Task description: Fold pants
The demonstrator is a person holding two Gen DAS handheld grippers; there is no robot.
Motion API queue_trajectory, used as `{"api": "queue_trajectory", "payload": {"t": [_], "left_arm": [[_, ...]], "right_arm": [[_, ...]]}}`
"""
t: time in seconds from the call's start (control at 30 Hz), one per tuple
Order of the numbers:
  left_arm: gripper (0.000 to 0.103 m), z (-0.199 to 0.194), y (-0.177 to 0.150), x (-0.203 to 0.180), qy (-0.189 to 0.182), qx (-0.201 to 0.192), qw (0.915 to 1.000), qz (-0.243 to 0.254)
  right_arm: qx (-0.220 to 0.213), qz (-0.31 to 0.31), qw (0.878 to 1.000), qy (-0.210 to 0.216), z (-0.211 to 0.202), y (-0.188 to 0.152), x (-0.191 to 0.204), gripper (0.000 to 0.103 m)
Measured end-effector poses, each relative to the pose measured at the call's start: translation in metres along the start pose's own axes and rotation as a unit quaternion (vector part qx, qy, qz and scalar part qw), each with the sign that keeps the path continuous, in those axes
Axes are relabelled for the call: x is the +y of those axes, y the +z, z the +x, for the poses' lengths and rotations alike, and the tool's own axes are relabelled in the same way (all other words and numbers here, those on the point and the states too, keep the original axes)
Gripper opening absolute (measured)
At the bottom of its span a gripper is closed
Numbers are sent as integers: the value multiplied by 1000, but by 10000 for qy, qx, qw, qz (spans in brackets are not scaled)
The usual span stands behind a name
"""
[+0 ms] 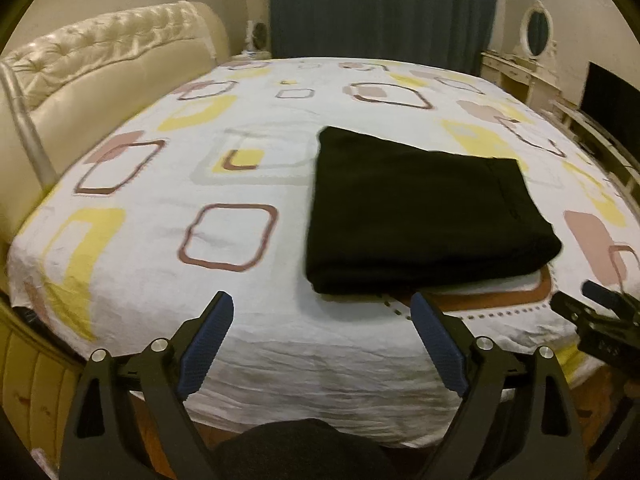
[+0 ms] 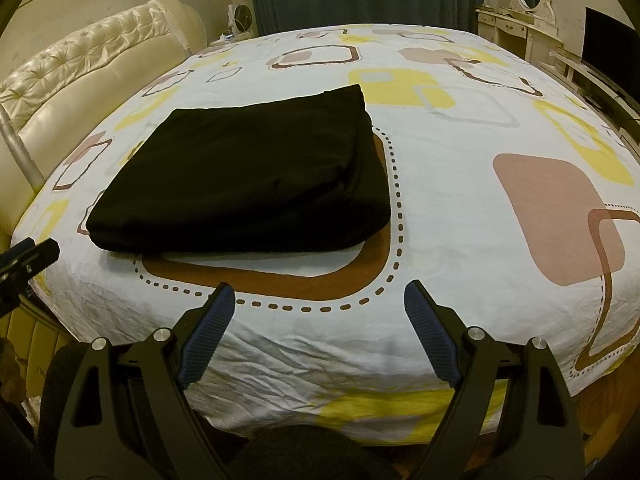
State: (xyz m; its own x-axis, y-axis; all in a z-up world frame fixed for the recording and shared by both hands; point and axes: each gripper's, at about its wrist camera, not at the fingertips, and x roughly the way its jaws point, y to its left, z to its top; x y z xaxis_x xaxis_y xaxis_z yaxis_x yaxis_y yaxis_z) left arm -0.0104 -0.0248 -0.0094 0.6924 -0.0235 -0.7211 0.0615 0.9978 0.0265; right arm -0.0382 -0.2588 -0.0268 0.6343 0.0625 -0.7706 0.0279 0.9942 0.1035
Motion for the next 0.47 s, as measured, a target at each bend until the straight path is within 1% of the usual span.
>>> {"api": "queue_trajectory", "payload": {"t": [0.03, 0.1, 0.13, 0.2, 0.27, 0.33, 0.37, 0.4, 0.43, 0.47], "left_arm": [[91, -2, 1, 1, 64, -59, 10000, 8], [91, -8, 3, 7, -121, -261, 9994, -174], [91, -9, 5, 10, -195, -271, 9991, -251], [91, -9, 12, 17, -377, -180, 9986, -324], [91, -8, 19, 24, -371, -125, 9984, -412], [91, -3, 32, 38, -373, -80, 9978, -539], [91, 3, 39, 44, -307, -77, 9981, -526], [91, 15, 50, 52, -108, -97, 9989, -450], [91, 25, 58, 59, 65, -111, 9992, -391], [91, 37, 68, 66, 247, -126, 9990, -350]], "right_arm": [[-8, -9, 10000, 9, 0, 0, 0, 86], [-27, -30, 10000, 28, 0, 0, 0, 86], [-30, -27, 10000, 44, 0, -1, 1, 86], [-4, 10, 9999, 102, 0, -1, 0, 86], [35, 85, 9997, 248, -2, 2, 0, 86], [-55, 171, 9988, 457, -8, 14, -1, 86], [-116, 171, 9985, 505, -11, 20, -1, 86], [-207, 138, 9983, 535, -12, 31, -2, 87], [-256, 110, 9982, 529, -12, 40, -3, 91], [-359, 61, 9981, 490, -10, 56, -6, 92]]}}
